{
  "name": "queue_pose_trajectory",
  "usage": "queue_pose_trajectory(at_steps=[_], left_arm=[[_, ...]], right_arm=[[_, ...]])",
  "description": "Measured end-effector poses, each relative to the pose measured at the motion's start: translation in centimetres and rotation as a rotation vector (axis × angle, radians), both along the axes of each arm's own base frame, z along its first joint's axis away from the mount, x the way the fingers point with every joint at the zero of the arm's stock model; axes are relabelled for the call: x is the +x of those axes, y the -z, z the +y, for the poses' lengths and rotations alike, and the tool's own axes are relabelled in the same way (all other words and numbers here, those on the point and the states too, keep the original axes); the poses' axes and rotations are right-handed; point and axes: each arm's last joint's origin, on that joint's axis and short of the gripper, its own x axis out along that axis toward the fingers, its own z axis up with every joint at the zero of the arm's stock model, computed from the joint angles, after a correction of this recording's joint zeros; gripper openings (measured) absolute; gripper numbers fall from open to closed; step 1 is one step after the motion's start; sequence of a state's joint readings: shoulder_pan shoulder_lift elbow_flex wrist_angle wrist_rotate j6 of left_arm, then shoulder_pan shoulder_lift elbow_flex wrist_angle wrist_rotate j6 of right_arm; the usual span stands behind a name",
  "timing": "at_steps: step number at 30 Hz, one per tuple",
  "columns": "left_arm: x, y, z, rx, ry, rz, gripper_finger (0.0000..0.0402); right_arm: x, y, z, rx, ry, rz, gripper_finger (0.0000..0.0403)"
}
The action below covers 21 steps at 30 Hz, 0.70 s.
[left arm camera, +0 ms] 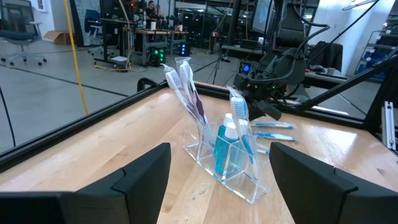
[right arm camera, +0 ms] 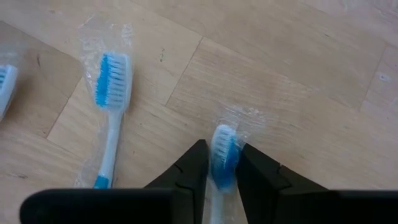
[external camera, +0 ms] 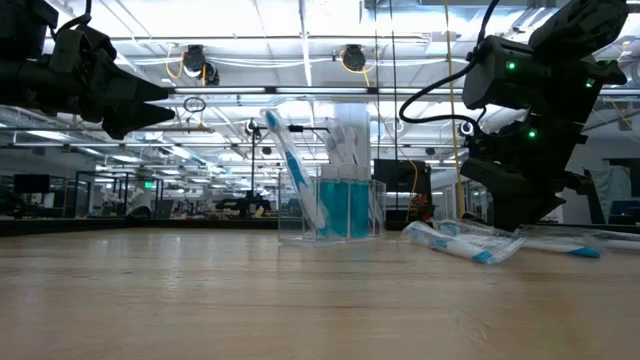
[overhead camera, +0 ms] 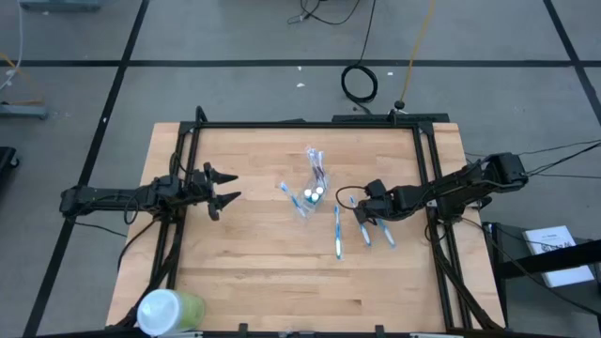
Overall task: Pick & Place toothbrushing station
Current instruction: Put the blue toothbrush into the transparent organizer
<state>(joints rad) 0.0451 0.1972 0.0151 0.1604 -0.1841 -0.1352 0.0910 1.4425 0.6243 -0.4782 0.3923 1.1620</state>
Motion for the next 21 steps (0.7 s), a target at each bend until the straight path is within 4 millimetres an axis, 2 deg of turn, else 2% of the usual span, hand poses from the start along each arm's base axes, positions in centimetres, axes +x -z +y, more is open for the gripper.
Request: queue_pose_trajectory(at_steps=[8, 13, 21], left_arm=[[0.0, 0.0, 0.0, 0.000, 0.000, 0.000, 0.0283], [0.0, 0.0, 0.0, 0.000, 0.000, 0.000, 0.0283], [0.0, 0.0, 0.0, 0.000, 0.000, 0.000, 0.0283]], right_arm=[[0.0, 0.0, 0.0, 0.000, -0.001, 0.000, 0.0064], [0.3, -0.1, 0.0, -0.012, -0.059, -0.014, 0.0064], [0.8, -2.2, 0.2, -0.015, -0.158, -0.163, 0.0060]])
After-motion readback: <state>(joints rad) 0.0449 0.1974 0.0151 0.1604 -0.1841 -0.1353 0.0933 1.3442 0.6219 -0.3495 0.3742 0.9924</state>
